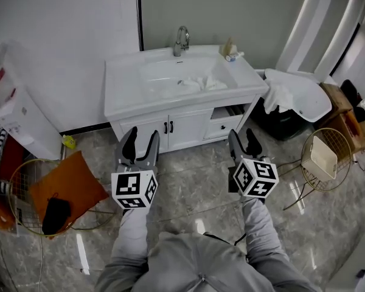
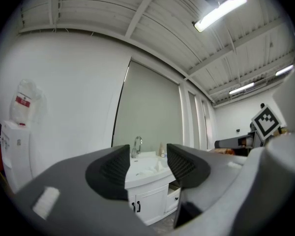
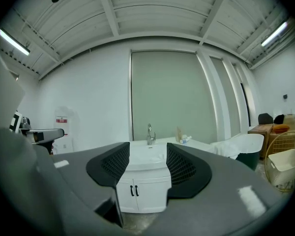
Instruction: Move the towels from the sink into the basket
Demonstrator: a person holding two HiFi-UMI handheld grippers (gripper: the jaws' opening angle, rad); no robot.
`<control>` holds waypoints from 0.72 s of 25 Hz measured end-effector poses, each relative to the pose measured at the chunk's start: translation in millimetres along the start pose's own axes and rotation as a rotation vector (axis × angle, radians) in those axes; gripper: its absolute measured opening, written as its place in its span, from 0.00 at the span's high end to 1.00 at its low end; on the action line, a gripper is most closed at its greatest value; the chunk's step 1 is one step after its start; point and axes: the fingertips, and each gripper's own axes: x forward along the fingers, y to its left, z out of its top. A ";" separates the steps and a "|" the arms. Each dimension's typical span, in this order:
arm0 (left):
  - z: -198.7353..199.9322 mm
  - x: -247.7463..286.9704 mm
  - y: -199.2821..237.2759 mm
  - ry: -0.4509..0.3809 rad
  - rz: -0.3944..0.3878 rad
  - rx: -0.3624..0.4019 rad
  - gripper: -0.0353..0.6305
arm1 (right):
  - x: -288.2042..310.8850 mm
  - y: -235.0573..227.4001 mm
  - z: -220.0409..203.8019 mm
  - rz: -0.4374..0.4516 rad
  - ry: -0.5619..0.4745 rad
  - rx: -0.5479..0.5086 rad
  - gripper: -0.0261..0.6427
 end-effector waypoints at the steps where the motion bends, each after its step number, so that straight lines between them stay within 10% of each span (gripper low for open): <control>1: -1.8 3.4 4.2 0.005 -0.007 0.001 0.56 | 0.8 1.2 -1.5 -0.010 0.000 0.000 0.62; 18: -39.5 167.2 -4.1 0.069 -0.065 0.059 0.56 | 126.2 -86.3 -25.2 -0.059 0.035 0.042 0.62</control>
